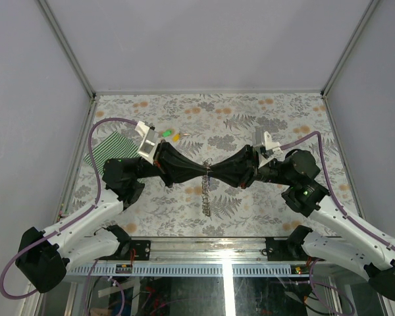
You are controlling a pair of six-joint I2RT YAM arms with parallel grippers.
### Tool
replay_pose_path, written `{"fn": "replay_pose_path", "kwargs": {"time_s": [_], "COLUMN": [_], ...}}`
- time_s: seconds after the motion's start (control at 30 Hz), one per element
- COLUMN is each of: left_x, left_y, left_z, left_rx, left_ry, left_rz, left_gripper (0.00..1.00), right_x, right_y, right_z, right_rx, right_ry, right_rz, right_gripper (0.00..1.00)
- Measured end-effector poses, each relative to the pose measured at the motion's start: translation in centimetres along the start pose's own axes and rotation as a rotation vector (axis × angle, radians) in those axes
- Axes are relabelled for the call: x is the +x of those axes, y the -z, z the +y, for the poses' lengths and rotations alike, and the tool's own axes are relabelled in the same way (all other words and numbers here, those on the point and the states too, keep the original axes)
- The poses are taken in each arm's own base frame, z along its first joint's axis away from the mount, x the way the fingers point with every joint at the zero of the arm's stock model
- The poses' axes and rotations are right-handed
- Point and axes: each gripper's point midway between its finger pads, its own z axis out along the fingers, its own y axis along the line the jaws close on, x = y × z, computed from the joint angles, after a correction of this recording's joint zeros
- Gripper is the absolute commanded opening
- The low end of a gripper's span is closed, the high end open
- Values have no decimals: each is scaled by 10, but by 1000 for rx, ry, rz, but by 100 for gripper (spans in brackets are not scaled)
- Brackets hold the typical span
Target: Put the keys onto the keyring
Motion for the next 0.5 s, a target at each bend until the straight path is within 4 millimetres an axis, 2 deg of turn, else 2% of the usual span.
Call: {"fn": "replay_pose_path", "kwargs": {"time_s": [0.1, 0.2, 0.37, 0.5], "left_x": [1, 1, 1, 1], "left_y": [0, 0, 0, 0], "left_z": [-1, -1, -1, 0], "left_rx": [4, 5, 4, 2], "left_ry": [0, 0, 0, 0], "left_rz": [3, 4, 4, 4], "left_gripper": [0, 0, 0, 0], "right_x": [0, -1, -1, -1], "right_y": [0, 0, 0, 0], "right_z": [-1, -3, -3, -2], "right_rx": [3, 13, 18, 12], "right_ry": [4, 7, 8, 7], "right_rz": [-1, -4, -5, -4], "right_gripper": [35, 35, 21, 7]}}
